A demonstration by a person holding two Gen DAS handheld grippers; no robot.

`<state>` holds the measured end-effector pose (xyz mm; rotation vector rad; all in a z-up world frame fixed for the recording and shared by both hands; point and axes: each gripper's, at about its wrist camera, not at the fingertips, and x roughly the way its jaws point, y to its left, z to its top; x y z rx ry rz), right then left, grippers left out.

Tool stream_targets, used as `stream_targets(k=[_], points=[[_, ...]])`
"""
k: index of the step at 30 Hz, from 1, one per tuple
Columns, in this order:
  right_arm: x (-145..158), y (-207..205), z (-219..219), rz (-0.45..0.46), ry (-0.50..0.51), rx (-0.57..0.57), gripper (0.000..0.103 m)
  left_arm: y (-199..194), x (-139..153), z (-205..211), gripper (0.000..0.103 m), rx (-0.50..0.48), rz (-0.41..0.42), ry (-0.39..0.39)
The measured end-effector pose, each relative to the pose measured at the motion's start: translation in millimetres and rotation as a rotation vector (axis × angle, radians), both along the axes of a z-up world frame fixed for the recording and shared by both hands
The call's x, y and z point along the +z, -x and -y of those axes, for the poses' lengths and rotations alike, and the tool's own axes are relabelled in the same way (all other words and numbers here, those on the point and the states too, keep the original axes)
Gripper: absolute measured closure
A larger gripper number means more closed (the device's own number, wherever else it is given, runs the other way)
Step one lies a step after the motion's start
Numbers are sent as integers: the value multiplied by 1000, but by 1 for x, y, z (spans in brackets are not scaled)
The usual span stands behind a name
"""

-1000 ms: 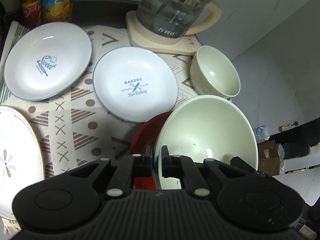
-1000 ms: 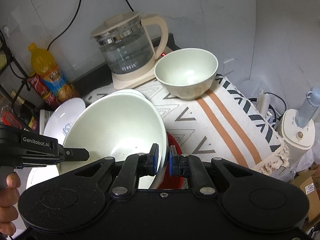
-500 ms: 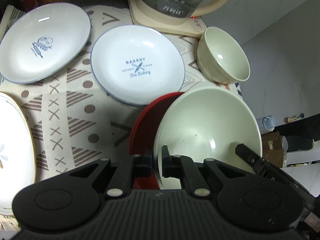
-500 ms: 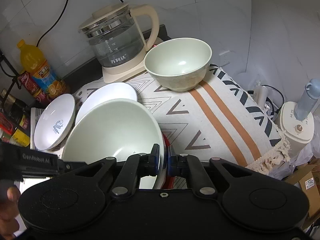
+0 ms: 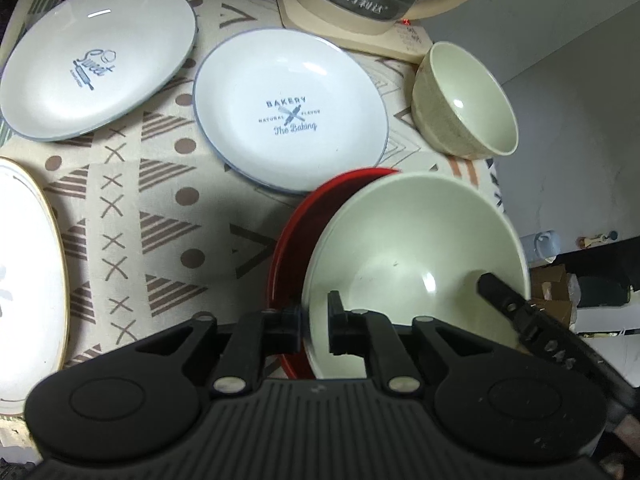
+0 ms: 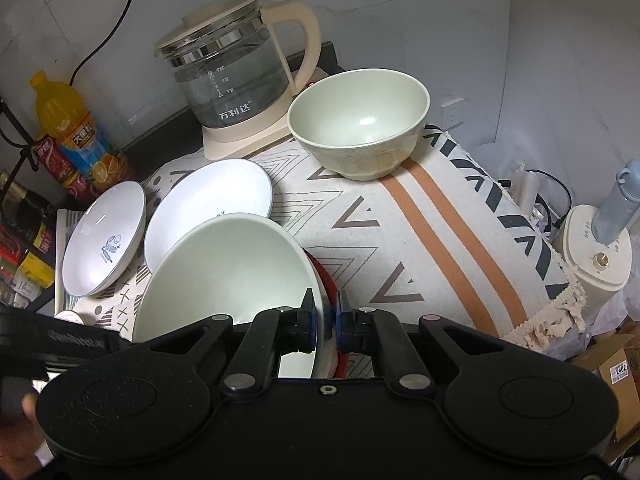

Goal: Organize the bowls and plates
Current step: 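Lower the pale green bowl into the red bowl and open the left gripper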

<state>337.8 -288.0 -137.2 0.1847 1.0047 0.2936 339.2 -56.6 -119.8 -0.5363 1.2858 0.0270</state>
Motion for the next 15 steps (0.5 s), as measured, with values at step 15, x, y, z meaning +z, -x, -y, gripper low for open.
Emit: stream_targets(k=[15], points=[[-2, -6, -8, 14, 48, 26, 93, 1, 10, -17, 63, 37, 20, -41]])
